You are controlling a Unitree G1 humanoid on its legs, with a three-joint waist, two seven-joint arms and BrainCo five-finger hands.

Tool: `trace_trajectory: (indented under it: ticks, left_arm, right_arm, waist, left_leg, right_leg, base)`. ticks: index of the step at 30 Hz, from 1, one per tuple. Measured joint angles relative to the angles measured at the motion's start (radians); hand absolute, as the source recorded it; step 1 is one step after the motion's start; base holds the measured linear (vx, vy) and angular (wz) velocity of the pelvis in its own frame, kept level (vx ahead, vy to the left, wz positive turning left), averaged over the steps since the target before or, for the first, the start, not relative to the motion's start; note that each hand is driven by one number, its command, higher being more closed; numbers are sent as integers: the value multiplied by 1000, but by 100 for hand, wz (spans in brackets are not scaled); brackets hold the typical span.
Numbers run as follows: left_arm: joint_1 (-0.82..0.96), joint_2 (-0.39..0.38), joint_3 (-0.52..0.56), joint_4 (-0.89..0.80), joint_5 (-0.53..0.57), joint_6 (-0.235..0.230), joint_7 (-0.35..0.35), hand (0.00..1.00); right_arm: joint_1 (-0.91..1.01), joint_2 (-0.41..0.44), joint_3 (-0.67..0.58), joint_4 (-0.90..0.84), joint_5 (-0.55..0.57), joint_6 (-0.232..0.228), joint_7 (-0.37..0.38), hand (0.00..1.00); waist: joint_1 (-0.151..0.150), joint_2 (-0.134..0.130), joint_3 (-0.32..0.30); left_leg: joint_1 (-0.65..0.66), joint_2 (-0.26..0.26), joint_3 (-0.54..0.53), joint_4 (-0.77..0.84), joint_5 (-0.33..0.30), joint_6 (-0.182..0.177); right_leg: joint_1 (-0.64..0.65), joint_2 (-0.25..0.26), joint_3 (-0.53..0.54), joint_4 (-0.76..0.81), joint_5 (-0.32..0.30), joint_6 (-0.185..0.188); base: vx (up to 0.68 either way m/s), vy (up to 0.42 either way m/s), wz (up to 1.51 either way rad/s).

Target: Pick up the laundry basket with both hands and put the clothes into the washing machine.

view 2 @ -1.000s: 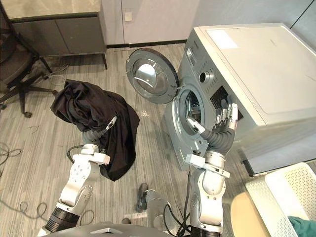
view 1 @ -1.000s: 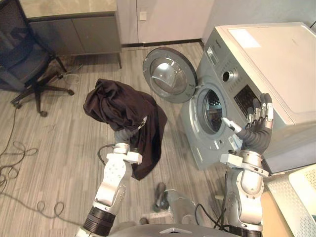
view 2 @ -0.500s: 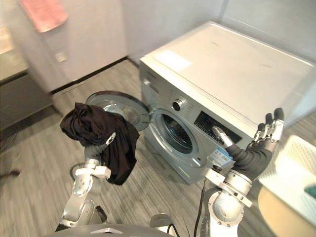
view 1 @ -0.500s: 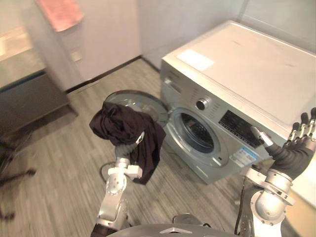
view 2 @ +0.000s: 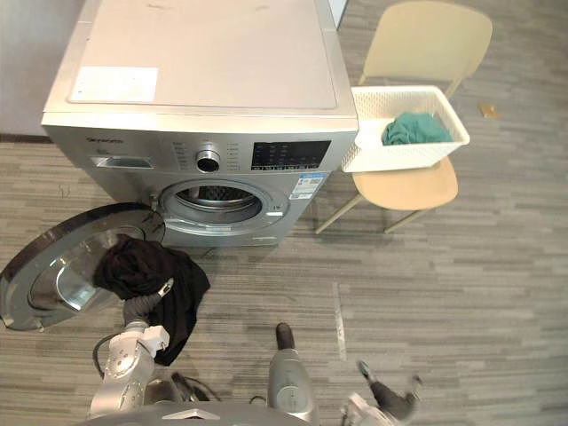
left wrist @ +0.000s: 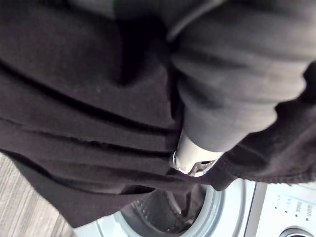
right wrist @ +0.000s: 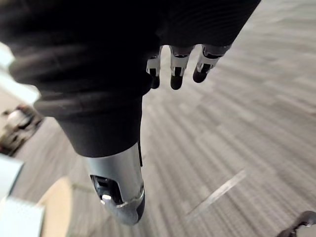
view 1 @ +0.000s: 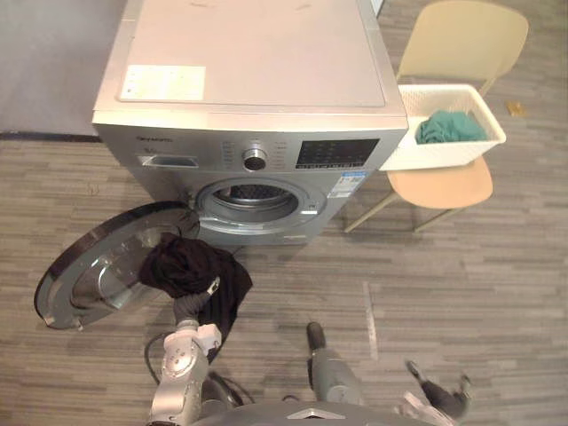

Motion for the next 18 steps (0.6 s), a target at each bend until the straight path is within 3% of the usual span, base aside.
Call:
trace_trajectory:
  ticks: [1,2,4,5,7,8,9,11,12,13,15,16,17,18]
  left_arm:
    - [-2,-6,-3,7,-10,4,-4,100]
    - [5,-5,4,33,-31,7,-9,100]
    - [15,-2,29,68,-63,17,-22,100]
    - [15,-3,35,74,-70,18,-22,100]
    - [26,-3,76,102,-107,25,-22,100]
    - [26,-2,84,120,-119,30,-22,100]
    - [34,-1,101,155,-141,39,-22,100]
    - [7,12,97,210,-164,41,-19,100]
    - [-29,9,78,249,-176,42,-17,100]
    - [-74,7,49,266,-176,42,-15,100]
    - [-155,10,4,270,-175,42,-7,100]
    - [-199,9,-24,279,-175,39,9,100]
    - [-227,4,-46,297,-177,34,14,100]
    - [-267,2,-65,324,-177,34,21,100]
  right_arm:
    - [-18,-8,8,40,45,-1,7,0]
    - [-32,-18,35,104,115,3,33,0]
    - [-40,-19,81,185,169,16,70,0]
    - [-47,-20,88,200,171,20,81,0]
    - [-76,-23,144,205,165,25,118,0]
    - [-82,-23,158,205,158,26,128,0]
    - [-92,-26,203,197,149,25,147,0]
    - [-116,-49,280,185,114,23,171,0]
    - [-144,-80,330,171,86,23,190,0]
    - [-172,-97,352,153,74,20,199,0]
    - [-268,-114,407,176,79,5,201,0]
    - [-321,-117,456,216,88,-9,200,0]
    - [-359,-120,498,241,84,-14,202,0]
    - [-416,-108,529,246,72,-4,215,0]
  waist:
    - [11,-14,16]
    - [13,-36,5]
    - [13,-70,-15]
    - [17,-74,-22]
    - [26,-73,-7]
    - [30,-70,-2]
    - [32,-55,11]
    - [27,-67,41]
    - [23,-75,79]
    - [19,-59,105]
    - [14,-81,176]
    - [20,-83,184]
    - [28,-66,185]
    - [35,-53,196]
  left_leg:
    - [36,-13,19,12,-7,7]
    - [75,-33,43,7,-6,7]
    - [118,-38,67,6,-14,-6]
    - [123,-27,67,11,-19,-13]
    - [147,69,65,95,-24,-13]
    - [156,102,61,133,-25,4]
    - [145,161,26,218,-4,81]
    - [99,213,-59,359,68,188]
    - [42,217,-113,448,40,160]
    - [-25,189,-153,504,5,142]
    - [-150,33,-227,520,-73,78]
    - [-199,-45,-236,465,-83,61]
    - [-234,-76,-223,390,-57,87]
    - [-273,-68,-217,393,-140,120]
  right_leg:
    - [-30,-16,-10,62,-42,31]
    - [-44,-59,-107,110,-77,49]
    - [-40,-88,-227,124,-82,31]
    - [-37,-81,-231,135,-100,39]
    - [-6,-9,-247,173,-177,14]
    - [5,17,-247,191,-193,1]
    - [18,54,-249,238,-227,-26]
    - [56,69,-256,280,-283,-57]
    - [64,67,-262,309,-307,-80]
    - [64,62,-271,319,-320,-87]
    - [23,20,-271,361,-332,-90]
    - [-28,9,-268,384,-334,-86]
    - [-78,21,-263,418,-349,-80]
    - [-150,27,-265,499,-376,-74]
  base:
    - [4,114,-39]
    - [-30,95,-29]
    - [31,-10,-6]
    - [122,-156,-18]
    - [151,-257,-40]
    - [133,-298,-48]
    - [99,-244,-36]
    - [112,-299,-6]
    - [77,-266,30]
    - [-1,-179,44]
    - [-97,-46,26]
    - [-142,28,-14]
    - [-138,78,-28]
    - [-100,54,-8]
